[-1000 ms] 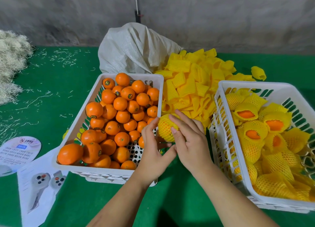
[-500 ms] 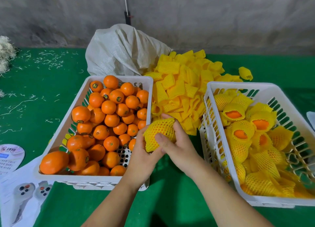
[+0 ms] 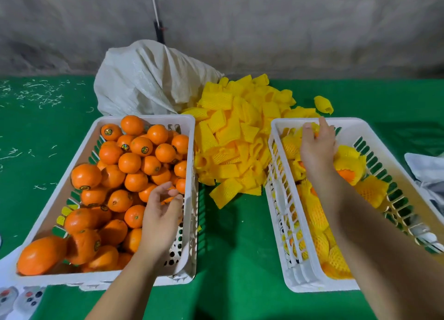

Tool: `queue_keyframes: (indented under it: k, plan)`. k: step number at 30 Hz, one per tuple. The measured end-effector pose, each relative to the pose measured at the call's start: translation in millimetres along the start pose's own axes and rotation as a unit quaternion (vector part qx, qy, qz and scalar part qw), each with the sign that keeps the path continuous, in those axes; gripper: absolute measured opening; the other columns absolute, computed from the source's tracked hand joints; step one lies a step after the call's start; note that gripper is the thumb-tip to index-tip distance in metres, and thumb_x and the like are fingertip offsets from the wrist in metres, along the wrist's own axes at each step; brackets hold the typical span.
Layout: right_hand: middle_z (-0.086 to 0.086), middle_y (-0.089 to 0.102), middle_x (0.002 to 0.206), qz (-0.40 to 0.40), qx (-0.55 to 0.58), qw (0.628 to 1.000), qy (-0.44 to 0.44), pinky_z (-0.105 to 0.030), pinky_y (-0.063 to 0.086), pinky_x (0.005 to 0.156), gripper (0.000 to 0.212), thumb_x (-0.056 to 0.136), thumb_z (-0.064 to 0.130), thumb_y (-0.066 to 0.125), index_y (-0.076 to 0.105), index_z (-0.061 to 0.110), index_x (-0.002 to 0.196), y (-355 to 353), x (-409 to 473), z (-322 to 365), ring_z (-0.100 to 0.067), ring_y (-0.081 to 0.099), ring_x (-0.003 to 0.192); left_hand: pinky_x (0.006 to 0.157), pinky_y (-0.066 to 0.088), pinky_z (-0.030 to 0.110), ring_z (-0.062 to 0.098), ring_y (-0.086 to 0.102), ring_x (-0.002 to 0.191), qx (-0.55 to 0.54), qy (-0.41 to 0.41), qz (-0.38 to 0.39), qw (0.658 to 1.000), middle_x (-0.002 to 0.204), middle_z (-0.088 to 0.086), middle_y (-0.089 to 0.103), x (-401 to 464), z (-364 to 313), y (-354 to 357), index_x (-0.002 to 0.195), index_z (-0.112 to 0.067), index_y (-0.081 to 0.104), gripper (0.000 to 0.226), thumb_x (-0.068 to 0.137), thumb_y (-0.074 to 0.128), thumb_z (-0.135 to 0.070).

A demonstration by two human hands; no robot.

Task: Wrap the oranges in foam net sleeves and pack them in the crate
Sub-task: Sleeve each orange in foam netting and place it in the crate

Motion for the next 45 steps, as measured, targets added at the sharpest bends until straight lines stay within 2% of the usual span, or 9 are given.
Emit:
queue_keyframes:
  k: [3, 9, 14, 19, 27, 33, 37, 42, 45]
  plan:
    - [-0.007, -0.011, 0.173, 0.077, -0.170, 0.980, -0.071, -0.053, 0.008, 0.126, 0.080, 0.100, 0.053, 0.056, 0.014, 0.032, 0.165, 25, -9, -4, -0.037, -0.006, 0.158, 0.061, 0.050, 0.015, -0.015, 0.062, 0.075, 0.086, -0.040, -0.014, 0.995, 0.117, -0.019, 0.059, 16, 11, -9, 0.130, -0.038, 0.051, 0.026, 0.107, 0.060, -0.031]
    - [-0.002, -0.020, 0.171, 0.294, -0.386, 0.817, -0.312, -0.057, 0.008, 0.126, 0.079, 0.100, 0.047, 0.055, 0.010, 0.037, 0.164, 105, -105, -25, -0.033, -0.009, 0.158, 0.104, 0.051, 0.046, 0.026, 0.056, 0.130, 0.365, 0.020, 0.051, 0.929, 0.142, 0.003, 0.058, 68, 39, -11, 0.143, -0.018, 0.055, 0.040, 0.105, 0.060, -0.026]
    - [-0.008, -0.031, 0.168, 0.500, -0.417, 0.749, -0.124, -0.058, 0.007, 0.125, 0.078, 0.101, 0.045, 0.056, 0.008, 0.048, 0.163, 148, -139, -78, -0.040, -0.015, 0.157, 0.119, 0.032, 0.062, 0.051, 0.021, 0.150, 0.627, -0.115, 0.334, 0.695, 0.169, 0.016, 0.011, 63, 107, 2, 0.165, -0.027, 0.019, 0.077, 0.101, 0.058, -0.042]
    - [-0.012, 0.001, 0.172, 0.480, -0.250, 0.838, 0.074, -0.051, 0.029, 0.122, 0.073, 0.099, 0.044, 0.062, 0.025, 0.042, 0.162, 165, -108, -94, -0.041, 0.012, 0.156, 0.095, 0.055, 0.042, 0.040, 0.049, 0.130, 0.740, -0.047, 0.302, 0.600, 0.161, 0.016, 0.022, 62, 116, 5, 0.166, -0.025, 0.013, 0.079, 0.102, 0.057, -0.018]
    - [-0.010, 0.049, 0.154, 0.393, -0.056, 0.902, 0.168, -0.037, 0.040, 0.100, 0.047, 0.103, 0.025, 0.060, 0.053, 0.015, 0.149, 183, -109, -115, -0.033, 0.049, 0.135, 0.096, 0.056, 0.044, 0.035, 0.056, 0.126, 0.714, -0.082, 0.276, 0.638, 0.148, 0.013, 0.041, 69, 112, -1, 0.156, -0.015, 0.030, 0.069, 0.096, 0.063, -0.008]
    - [0.005, 0.060, 0.092, 0.253, 0.006, 0.967, 0.041, -0.030, 0.043, 0.061, 0.030, 0.093, 0.014, 0.073, 0.051, 0.024, 0.111, 165, -100, -92, -0.020, 0.061, 0.082, 0.082, 0.053, 0.029, 0.024, 0.055, 0.106, 0.461, -0.047, 0.062, 0.884, 0.142, 0.008, 0.034, 61, 45, -15, 0.148, -0.020, 0.043, 0.062, 0.098, 0.072, -0.041]
    - [0.003, 0.061, 0.104, 0.278, 0.076, 0.956, 0.060, -0.040, 0.058, 0.080, 0.038, 0.095, 0.017, 0.073, 0.050, 0.031, 0.121, 159, -114, -71, -0.023, 0.065, 0.095, 0.080, 0.045, 0.000, -0.017, 0.042, 0.116, 0.244, 0.077, -0.046, 0.966, 0.135, -0.005, 0.038, 22, -3, -19, 0.146, -0.028, 0.046, 0.060, 0.095, 0.074, -0.044]
    - [0.010, 0.065, 0.105, 0.269, 0.189, 0.942, 0.069, -0.053, 0.059, 0.092, 0.016, 0.088, 0.032, 0.075, 0.063, 0.038, 0.096, 135, -159, -28, -0.028, 0.068, 0.103, 0.087, 0.056, 0.023, 0.009, 0.071, 0.109, -0.029, 0.011, -0.010, 0.999, 0.121, -0.007, 0.072, -26, -9, 17, 0.130, -0.037, 0.060, 0.037, 0.095, 0.074, -0.039]
    - [0.003, 0.075, 0.106, 0.291, 0.269, 0.914, 0.088, -0.047, 0.060, 0.090, 0.023, 0.082, 0.043, 0.071, 0.068, 0.036, 0.104, 129, -196, -9, -0.025, 0.072, 0.102, 0.093, 0.052, 0.022, 0.009, 0.064, 0.119, 0.113, 0.102, 0.020, 0.988, 0.129, -0.014, 0.067, -32, -16, 21, 0.133, -0.038, 0.059, 0.032, 0.102, 0.067, -0.040]
Point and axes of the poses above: each hand's wrist, its own x-axis towards the middle knuckle, its own y-axis out of the palm, z = x × y, the point moved 5 cm from there along x, towards the middle knuckle
